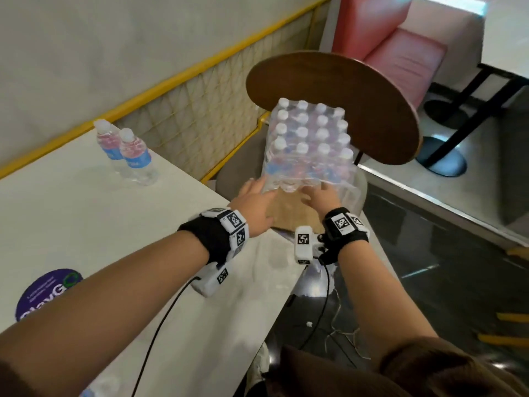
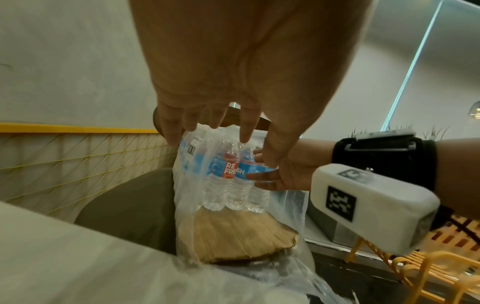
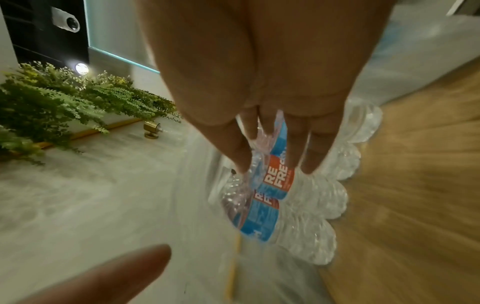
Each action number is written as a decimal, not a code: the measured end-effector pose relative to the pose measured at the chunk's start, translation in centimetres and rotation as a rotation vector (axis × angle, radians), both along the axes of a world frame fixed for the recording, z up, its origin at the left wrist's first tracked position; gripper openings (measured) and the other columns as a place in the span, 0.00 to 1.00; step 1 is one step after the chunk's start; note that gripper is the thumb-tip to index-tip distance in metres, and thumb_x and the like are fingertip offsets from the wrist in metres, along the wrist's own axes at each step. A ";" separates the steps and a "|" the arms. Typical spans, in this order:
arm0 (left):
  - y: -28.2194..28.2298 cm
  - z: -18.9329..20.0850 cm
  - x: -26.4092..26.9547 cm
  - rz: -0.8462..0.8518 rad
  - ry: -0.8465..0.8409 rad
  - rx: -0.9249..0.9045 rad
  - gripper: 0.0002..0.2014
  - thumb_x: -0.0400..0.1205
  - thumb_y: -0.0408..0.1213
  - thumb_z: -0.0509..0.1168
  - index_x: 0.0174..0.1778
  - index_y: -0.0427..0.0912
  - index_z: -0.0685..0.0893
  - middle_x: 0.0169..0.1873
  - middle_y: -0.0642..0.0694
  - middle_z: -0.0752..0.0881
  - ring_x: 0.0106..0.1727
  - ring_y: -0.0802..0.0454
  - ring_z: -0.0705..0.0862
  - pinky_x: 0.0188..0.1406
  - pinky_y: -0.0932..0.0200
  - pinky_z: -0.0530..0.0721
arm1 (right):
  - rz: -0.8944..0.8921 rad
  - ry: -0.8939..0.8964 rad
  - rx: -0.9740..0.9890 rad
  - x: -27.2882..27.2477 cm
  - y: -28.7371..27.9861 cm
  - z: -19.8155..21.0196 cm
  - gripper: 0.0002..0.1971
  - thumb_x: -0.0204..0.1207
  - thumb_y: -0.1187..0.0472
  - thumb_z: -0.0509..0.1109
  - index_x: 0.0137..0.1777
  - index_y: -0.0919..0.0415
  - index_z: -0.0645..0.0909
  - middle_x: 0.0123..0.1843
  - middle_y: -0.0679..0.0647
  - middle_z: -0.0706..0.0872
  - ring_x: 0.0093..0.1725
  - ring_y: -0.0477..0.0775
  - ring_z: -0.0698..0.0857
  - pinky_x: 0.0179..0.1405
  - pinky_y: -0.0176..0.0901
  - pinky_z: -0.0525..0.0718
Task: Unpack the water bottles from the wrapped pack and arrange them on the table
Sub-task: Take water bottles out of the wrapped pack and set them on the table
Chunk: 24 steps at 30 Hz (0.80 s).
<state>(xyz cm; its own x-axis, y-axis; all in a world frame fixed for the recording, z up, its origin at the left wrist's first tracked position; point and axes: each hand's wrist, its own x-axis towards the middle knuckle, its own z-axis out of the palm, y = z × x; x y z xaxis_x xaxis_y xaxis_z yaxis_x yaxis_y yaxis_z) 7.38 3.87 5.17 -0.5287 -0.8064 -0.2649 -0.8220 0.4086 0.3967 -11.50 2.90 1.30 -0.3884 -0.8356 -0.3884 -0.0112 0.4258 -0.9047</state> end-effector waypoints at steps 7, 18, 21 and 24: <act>-3.3 -0.8 -2.6 -0.022 -0.025 0.040 0.36 0.81 0.47 0.64 0.83 0.49 0.55 0.84 0.47 0.46 0.84 0.41 0.45 0.79 0.37 0.61 | 0.051 0.187 0.298 -3.2 -3.7 1.2 0.24 0.81 0.58 0.64 0.75 0.68 0.70 0.65 0.60 0.77 0.75 0.62 0.73 0.70 0.47 0.73; -3.4 -3.3 -3.9 0.125 0.200 0.180 0.49 0.67 0.56 0.76 0.80 0.60 0.56 0.82 0.46 0.43 0.82 0.38 0.57 0.80 0.48 0.64 | 0.222 0.510 -0.142 -1.6 0.5 0.0 0.15 0.75 0.55 0.73 0.59 0.59 0.81 0.46 0.55 0.87 0.35 0.47 0.85 0.39 0.45 0.86; -3.2 -3.0 -5.3 0.143 0.268 0.216 0.41 0.68 0.49 0.77 0.76 0.56 0.65 0.79 0.44 0.59 0.79 0.44 0.63 0.81 0.52 0.59 | 0.347 0.490 -0.253 -0.7 1.3 -0.1 0.15 0.70 0.52 0.77 0.55 0.54 0.84 0.46 0.47 0.86 0.34 0.42 0.82 0.39 0.43 0.83; -2.7 -3.9 -4.9 0.126 0.162 0.291 0.29 0.67 0.51 0.73 0.63 0.50 0.79 0.61 0.47 0.83 0.68 0.44 0.75 0.72 0.56 0.69 | 0.509 0.345 -0.089 -0.5 1.7 -0.3 0.13 0.72 0.59 0.76 0.56 0.54 0.82 0.48 0.48 0.86 0.42 0.43 0.83 0.41 0.30 0.79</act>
<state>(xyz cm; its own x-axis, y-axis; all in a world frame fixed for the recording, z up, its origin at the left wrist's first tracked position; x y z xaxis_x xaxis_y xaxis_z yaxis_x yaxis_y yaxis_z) 2.48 1.13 1.30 -0.4837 -0.7713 -0.4137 -0.7756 0.1587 0.6110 -11.96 4.59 0.99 -0.0231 -0.9725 -0.2319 -0.4910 0.2131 -0.8447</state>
